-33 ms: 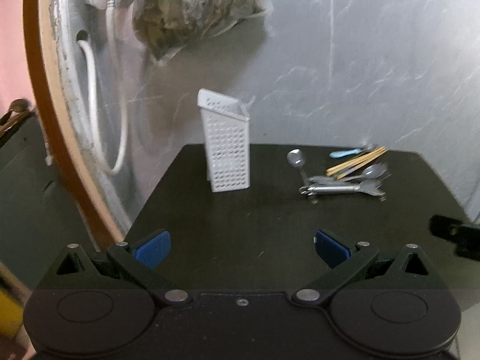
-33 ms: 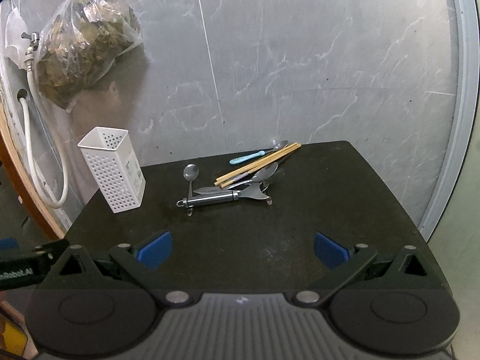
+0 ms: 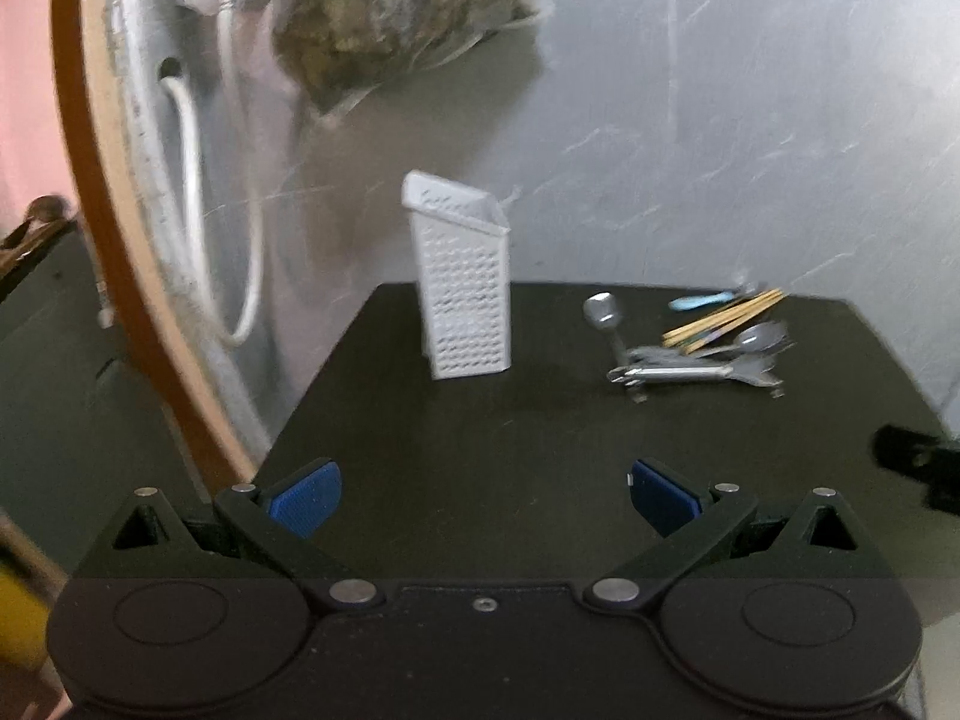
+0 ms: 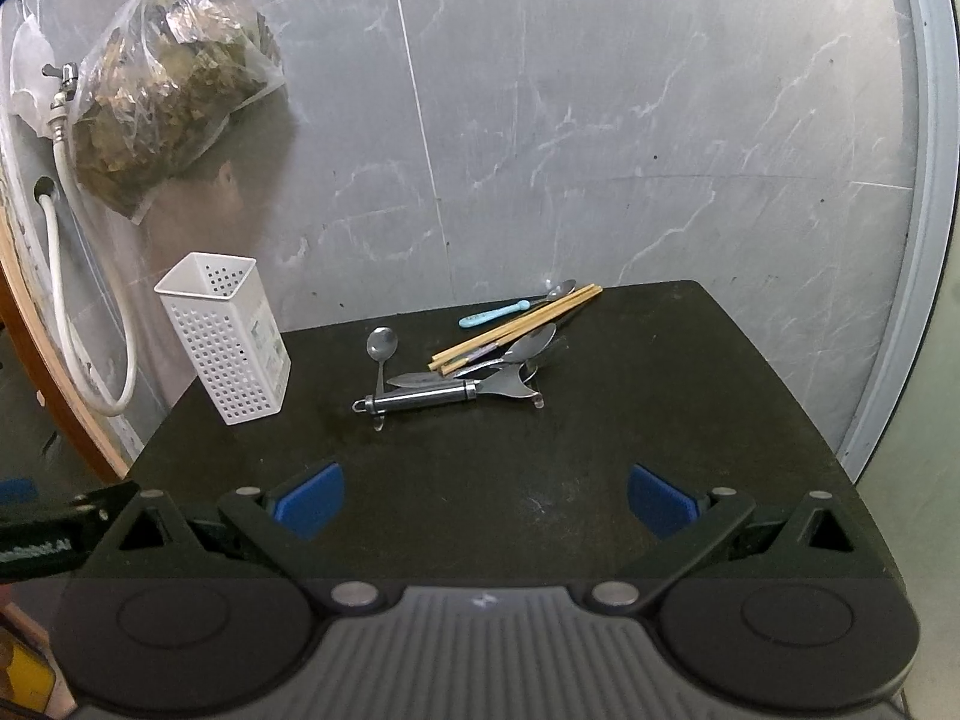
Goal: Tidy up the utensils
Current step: 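Move the left tool to the white caddy and grip its rim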
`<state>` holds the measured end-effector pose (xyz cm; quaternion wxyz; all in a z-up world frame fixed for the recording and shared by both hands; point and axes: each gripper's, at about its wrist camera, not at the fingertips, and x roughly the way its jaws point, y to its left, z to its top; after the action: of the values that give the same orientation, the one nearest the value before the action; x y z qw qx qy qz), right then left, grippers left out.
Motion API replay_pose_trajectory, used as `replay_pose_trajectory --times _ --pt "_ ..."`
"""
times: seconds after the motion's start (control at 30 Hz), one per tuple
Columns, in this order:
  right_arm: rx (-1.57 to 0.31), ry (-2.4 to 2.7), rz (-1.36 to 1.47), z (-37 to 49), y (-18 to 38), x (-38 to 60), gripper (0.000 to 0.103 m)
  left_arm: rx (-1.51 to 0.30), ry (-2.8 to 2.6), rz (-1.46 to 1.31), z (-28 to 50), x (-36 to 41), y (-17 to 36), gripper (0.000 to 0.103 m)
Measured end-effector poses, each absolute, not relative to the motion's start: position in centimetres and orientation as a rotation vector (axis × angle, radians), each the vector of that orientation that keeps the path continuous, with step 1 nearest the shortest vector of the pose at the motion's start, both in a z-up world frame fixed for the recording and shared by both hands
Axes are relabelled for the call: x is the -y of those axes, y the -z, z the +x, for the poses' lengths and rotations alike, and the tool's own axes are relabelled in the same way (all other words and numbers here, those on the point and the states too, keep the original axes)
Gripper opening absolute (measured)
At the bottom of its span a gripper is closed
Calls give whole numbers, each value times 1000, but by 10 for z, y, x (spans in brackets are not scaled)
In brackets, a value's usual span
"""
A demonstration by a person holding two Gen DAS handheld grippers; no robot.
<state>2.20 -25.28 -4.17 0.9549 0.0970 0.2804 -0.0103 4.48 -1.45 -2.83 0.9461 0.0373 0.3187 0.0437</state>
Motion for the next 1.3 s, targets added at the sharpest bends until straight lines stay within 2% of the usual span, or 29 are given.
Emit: replay_pose_trajectory --times 0.23,0.47,0.7,1.0,1.2,1.3 --pt "-593 27 182 40 53 248 103 -614 -253 108 85 7 42 102" --pt "-591 33 184 83 62 231 103 -506 -210 104 171 -6 53 102" --pt "-594 122 180 129 62 219 103 -477 -151 125 251 -5 72 102" --pt "-653 104 126 164 68 220 103 -496 -249 101 287 11 92 102" --pt "-666 64 77 182 72 224 103 -429 -313 113 293 11 91 102" --pt "-661 53 66 190 75 225 103 -409 -290 125 295 3 91 98"
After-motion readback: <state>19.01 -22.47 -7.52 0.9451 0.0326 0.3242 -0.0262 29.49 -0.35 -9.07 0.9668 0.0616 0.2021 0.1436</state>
